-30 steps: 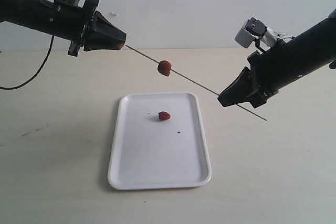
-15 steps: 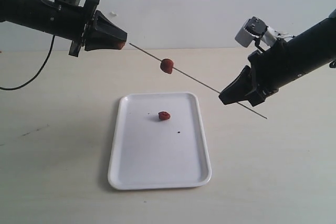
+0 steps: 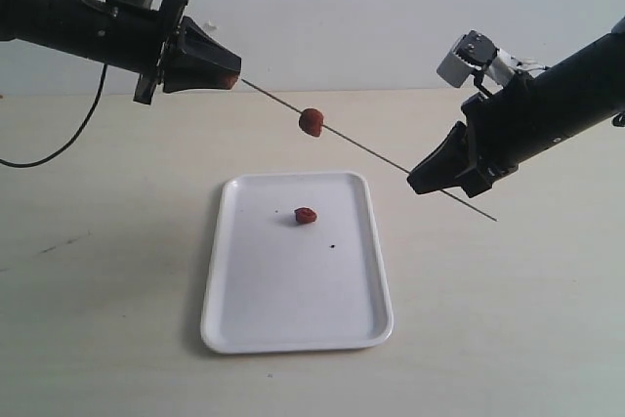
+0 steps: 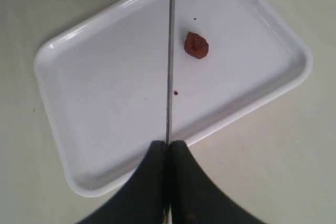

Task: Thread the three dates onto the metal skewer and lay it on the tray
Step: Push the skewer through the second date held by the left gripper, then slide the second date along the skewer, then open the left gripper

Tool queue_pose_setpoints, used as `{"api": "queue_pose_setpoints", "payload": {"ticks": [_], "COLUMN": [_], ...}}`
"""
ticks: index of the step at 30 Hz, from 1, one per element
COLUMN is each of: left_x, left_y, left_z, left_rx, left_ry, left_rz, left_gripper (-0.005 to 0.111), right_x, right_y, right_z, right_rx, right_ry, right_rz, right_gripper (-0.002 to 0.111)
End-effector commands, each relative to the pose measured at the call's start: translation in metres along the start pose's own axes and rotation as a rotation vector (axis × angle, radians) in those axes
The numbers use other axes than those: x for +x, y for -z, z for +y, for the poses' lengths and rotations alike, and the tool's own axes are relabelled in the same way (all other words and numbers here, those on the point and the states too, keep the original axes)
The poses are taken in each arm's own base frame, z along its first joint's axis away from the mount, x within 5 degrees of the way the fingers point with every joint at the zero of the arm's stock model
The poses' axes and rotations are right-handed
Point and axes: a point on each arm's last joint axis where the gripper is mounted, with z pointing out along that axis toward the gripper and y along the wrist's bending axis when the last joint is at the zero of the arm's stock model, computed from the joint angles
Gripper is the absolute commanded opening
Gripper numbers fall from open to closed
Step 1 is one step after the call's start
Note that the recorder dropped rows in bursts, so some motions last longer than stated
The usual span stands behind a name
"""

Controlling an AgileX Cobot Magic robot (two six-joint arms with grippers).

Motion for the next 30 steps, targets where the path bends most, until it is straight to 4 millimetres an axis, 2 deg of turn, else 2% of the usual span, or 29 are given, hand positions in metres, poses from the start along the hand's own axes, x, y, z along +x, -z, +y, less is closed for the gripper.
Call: {"api": "queue_pose_setpoints", "payload": {"ticks": [1, 22, 30], "left_x": [-0.0008, 0.0008, -0.0016], "left_y": [-0.0002, -0.0046, 0.0038], "left_z": [-0.0087, -0.0110, -0.0059], "left_rx": [0.020, 0.019, 0.012], "left_ry": [-0.003, -0.024, -0.022], "left_rz": [-0.009, 0.004, -0.014], "left_gripper": [0.027, 0.027, 0.027], "right_x": [0.0005, -0.0010, -0.0012], "right_y": [0.0005, 0.0006, 0.0007], "right_z": [0.0003, 0.0039, 0.0045], "right_rx": [-0.008, -0.047, -0.054], "right_ry": [-0.010, 0.032, 0.039], "right_rz": [-0.008, -0.025, -0.029], "right_gripper": [0.000, 0.000, 0.000]}}
